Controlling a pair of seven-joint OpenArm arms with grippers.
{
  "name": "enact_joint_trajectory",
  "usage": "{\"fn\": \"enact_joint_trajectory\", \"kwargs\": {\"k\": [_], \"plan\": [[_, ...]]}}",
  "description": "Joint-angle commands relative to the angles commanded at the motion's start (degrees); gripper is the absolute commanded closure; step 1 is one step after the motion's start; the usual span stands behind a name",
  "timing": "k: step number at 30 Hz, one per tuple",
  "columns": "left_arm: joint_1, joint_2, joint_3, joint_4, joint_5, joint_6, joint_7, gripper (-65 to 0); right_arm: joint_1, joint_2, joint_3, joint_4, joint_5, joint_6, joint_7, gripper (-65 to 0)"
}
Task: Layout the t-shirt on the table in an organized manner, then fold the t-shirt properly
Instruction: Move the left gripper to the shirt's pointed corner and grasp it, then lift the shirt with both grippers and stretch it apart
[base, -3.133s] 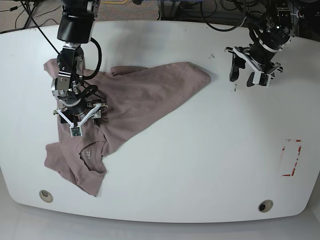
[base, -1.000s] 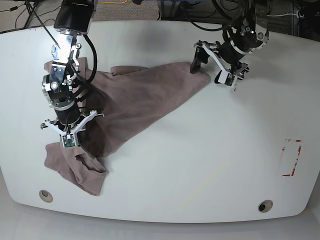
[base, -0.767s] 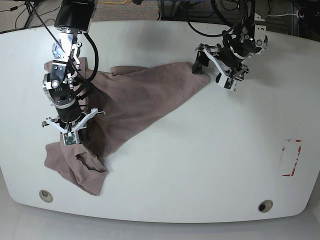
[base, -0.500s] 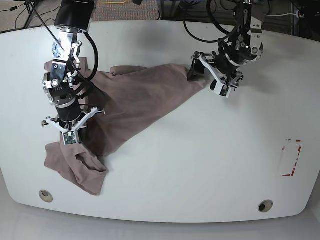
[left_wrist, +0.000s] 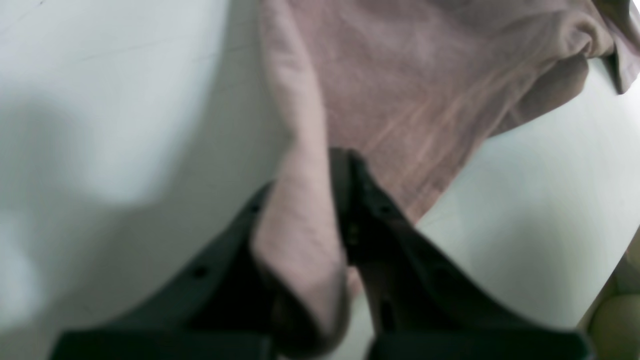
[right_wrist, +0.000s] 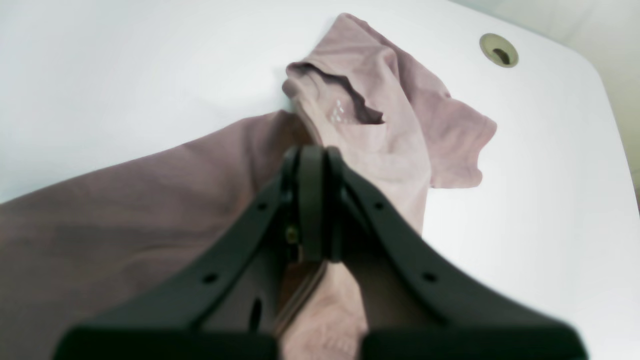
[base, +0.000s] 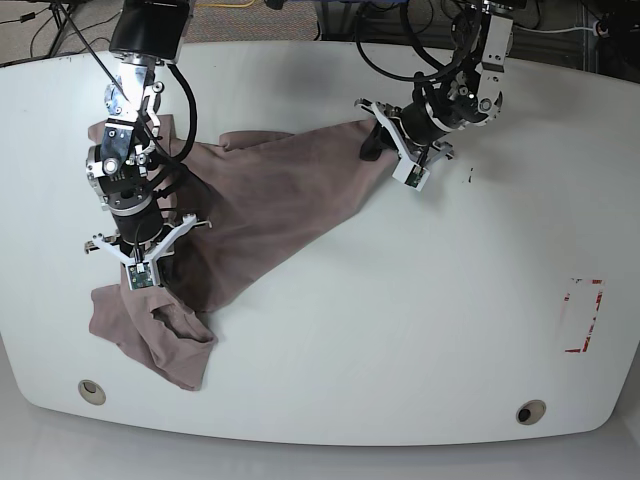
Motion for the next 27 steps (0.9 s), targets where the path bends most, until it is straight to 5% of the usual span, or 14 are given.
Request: {"fn": "enact_joint_trajectory", "kwargs": {"k": [11,20,27], "plan": [[0.2,-1.8,-6.9,6.8,-0.4,-0.1,0.5,-0.3,1.2,0.0,-0.2,1.3,-0.4,-0.26,0.0,0.0],[-1.6,-2.0,-18.1,18.9,-0.4,-0.4,12.3,-0.3,7.4,0.1,-0.2,2.3,-0.4,-0.26,0.0,0.0],[-6.9,-2.4,-29.5,20.2,-0.4,-6.3,17.8,0.0,13.0,0.1,-0.2,2.2,-0.4,-0.35,0.0,0.0]]}}
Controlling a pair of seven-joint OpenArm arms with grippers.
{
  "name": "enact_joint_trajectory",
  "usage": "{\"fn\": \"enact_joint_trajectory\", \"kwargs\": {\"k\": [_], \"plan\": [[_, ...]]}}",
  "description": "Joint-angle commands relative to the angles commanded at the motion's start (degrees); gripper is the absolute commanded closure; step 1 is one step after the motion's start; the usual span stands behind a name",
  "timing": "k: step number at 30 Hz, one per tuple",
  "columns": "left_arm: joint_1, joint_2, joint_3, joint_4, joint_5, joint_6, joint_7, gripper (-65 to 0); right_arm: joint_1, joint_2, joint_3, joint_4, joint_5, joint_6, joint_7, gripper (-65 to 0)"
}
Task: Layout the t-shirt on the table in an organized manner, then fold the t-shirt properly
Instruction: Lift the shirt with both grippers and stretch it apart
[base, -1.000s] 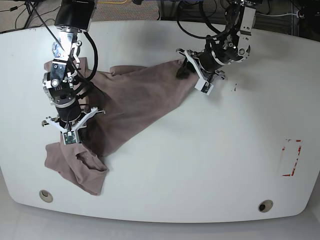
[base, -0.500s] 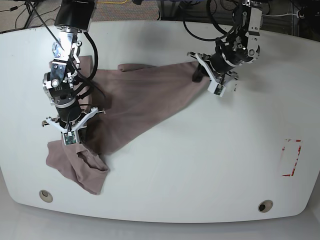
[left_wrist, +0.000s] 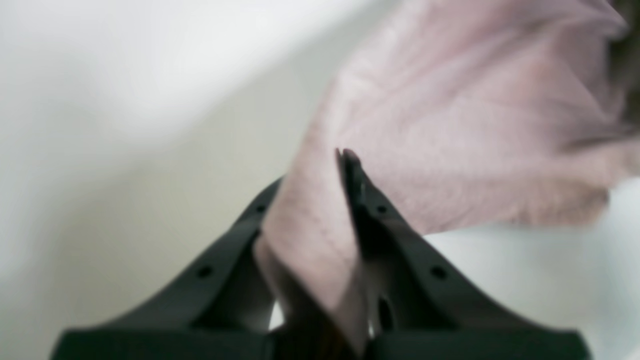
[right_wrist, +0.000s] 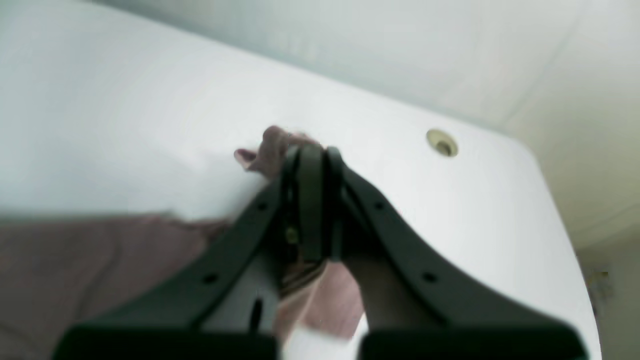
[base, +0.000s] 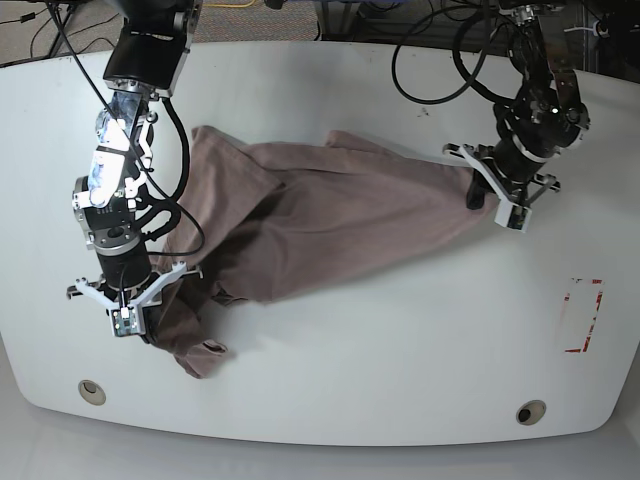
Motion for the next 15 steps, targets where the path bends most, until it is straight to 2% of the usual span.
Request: {"fn": "enact_joint_trajectory", "kwargs": {"k": [4,6,10,15], "plan": [[-5.9,-0.4,-6.2,0.2,0.0,-2.8,5.0,0.0,4.0,0.0,0.0,-0.1,0.0,0.0,0.0,0.0],[-10.2,-2.6,-9.5,0.3,0.0,-4.3,9.0,0.0,6.9,0.1,0.0,-0.1,0.0,0.0,-0.1,0.0],[-17.3,-5.0,-12.3,0.3,0.0,-5.0,14.0,0.0,11.0,0.3,0.0,-0.1,0.0,0.0,-0.2,0.0],[-26.9,-8.3,-13.1,0.3,0.0,-5.1,18.7,0.0,17.0,0.4,0.0,0.0,0.0,0.09,-3.9,0.0]]}}
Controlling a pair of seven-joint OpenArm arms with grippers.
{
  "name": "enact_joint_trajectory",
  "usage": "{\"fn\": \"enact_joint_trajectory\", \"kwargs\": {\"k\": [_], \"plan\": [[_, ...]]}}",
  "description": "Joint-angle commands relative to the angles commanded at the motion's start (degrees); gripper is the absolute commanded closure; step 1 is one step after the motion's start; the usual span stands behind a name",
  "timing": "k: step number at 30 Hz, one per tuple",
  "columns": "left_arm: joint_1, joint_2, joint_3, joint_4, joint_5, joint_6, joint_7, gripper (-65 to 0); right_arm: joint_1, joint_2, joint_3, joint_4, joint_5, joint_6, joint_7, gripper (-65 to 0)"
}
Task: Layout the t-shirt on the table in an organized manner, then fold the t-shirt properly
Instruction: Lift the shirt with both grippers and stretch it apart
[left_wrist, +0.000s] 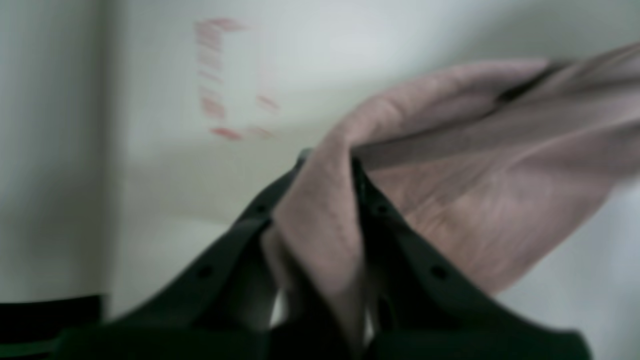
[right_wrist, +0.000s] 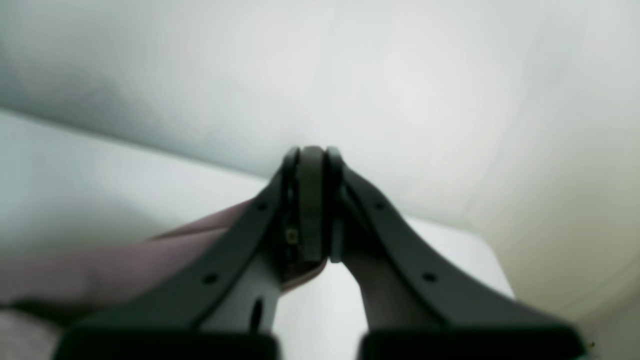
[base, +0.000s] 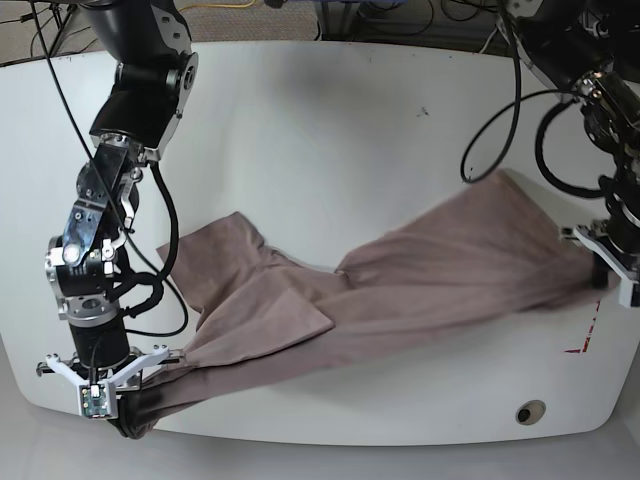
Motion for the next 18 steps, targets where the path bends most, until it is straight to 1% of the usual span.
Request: {"fn": "enact_joint_trajectory", "kwargs": {"k": [3,4,5,9,13,15,18], "plan": [[-6.1,-2.6,0.0,0.0,0.1,0.0,2.5,0.0,3.6,0.1,0.0,0.4,0.0,0.26,-2.1,0.0],[-7.3,-3.1,0.0,0.0,0.1,0.0,2.9,0.0,4.3,0.1,0.0,0.4,0.0,0.26,-2.4,0.0],[-10.3,-4.0,0.0,0.0,0.1,0.0,3.7,-0.1,5.8,0.2,0.0,0.4,0.0,0.26,-2.8,0.0],[-17.3,-6.0,0.3,-0.1,0.1,0.0,5.3,-0.3,9.5,2.3,-0.4,0.4,0.0,0.26,-3.6,0.0],[-22.9,-7.8,0.9,-0.6,0.2,-0.1,5.8,-0.4,13.9,3.7,-2.9,-0.1,0.0,0.26,-3.7,0.0],[-26.3,-9.3,3.0,-1.3,0.2,-0.1,5.8,-0.4,16.4,4.8,-4.3,-0.7,0.0,0.26,-3.7,0.0],[-30.4,-10.5,5.4,-1.8,0.2,-0.1,5.8,-0.4,20.4,5.7,-6.3,-2.3,0.0,0.26,-3.7,0.0]]}}
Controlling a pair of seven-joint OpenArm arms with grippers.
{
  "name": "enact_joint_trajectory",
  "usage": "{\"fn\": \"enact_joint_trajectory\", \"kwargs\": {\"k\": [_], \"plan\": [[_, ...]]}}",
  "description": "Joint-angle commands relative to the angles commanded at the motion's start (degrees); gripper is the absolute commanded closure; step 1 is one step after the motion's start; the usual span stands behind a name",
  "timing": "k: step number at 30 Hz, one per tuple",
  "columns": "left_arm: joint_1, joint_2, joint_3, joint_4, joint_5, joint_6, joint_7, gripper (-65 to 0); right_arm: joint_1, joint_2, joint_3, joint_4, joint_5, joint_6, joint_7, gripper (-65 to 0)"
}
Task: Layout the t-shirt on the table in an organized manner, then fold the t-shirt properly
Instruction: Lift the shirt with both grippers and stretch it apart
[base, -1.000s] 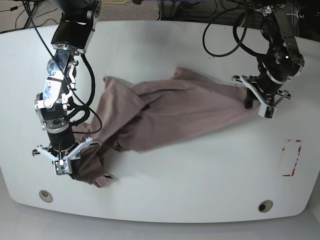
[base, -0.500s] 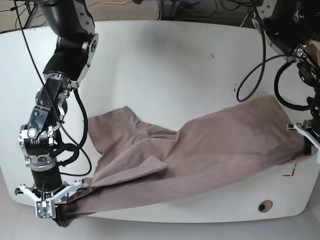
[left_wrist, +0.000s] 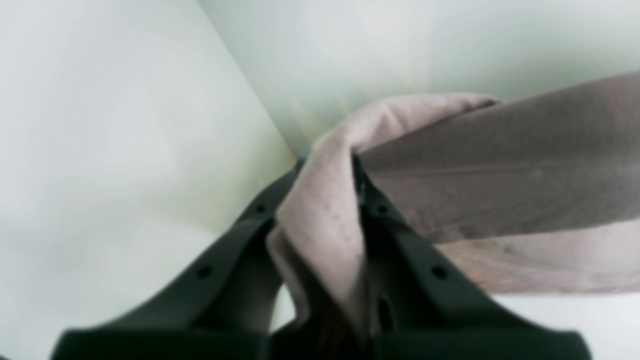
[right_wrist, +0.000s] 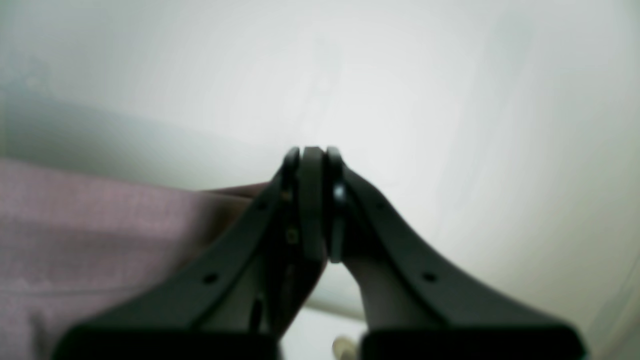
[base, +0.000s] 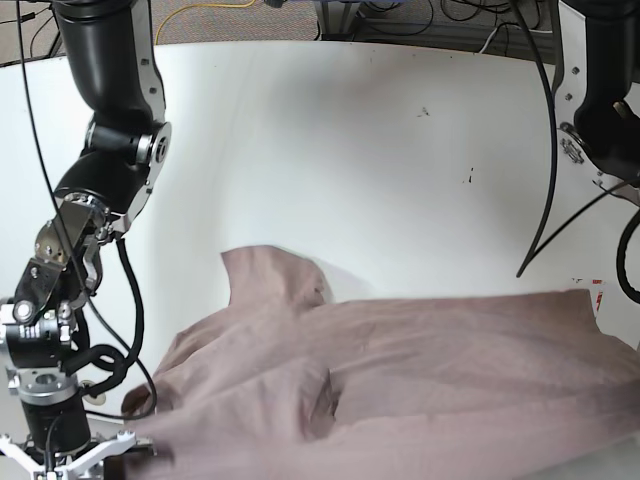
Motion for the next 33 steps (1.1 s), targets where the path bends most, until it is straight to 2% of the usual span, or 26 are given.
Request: {"fn": "enact_joint_trajectory", "kwargs": {"k": [6,14,21,24,28,31,33], "plan": [[-6.9,-0.6,1.6,-0.2,0.2,0.0,0.1,-0.4,6.7,1.6,-3.1,-1.1,0.0,0.0,0.0,0.0],[-6.2,-0.9,3.1,-0.1,0.0,0.0,0.1,-0.4,7.3,4.0,-5.0,-0.8,0.3,0.09,-0.9,0.0],[5.3,-0.2,1.6,0.4,-0.3,-0.1,0.1,0.0,-4.1,6.2,-4.7,4.0,0.4,0.09,-1.1,0.0],[11.2,2.6,-1.7,0.6,-1.4,-0.1,0.1,0.0,-11.4,6.4,-2.7,7.2,0.4,0.09,-1.1,0.0],[18.8,3.5,-5.5,1.5,-5.1,-0.1,0.0,0.0,-21.7,5.6,1.1,10.5,0.4,0.09,-1.1,0.0],[25.8,3.6,-7.3,1.5,-8.4,-0.1,-0.2,0.0,-29.9,3.2,2.9,11.3,0.4,0.26,-1.1,0.0],[29.2,3.8,-8.2,1.5,-9.8,-0.1,-0.2,0.0,-33.4,1.8,4.6,11.8,0.4,0.97,-1.1,0.0]]}}
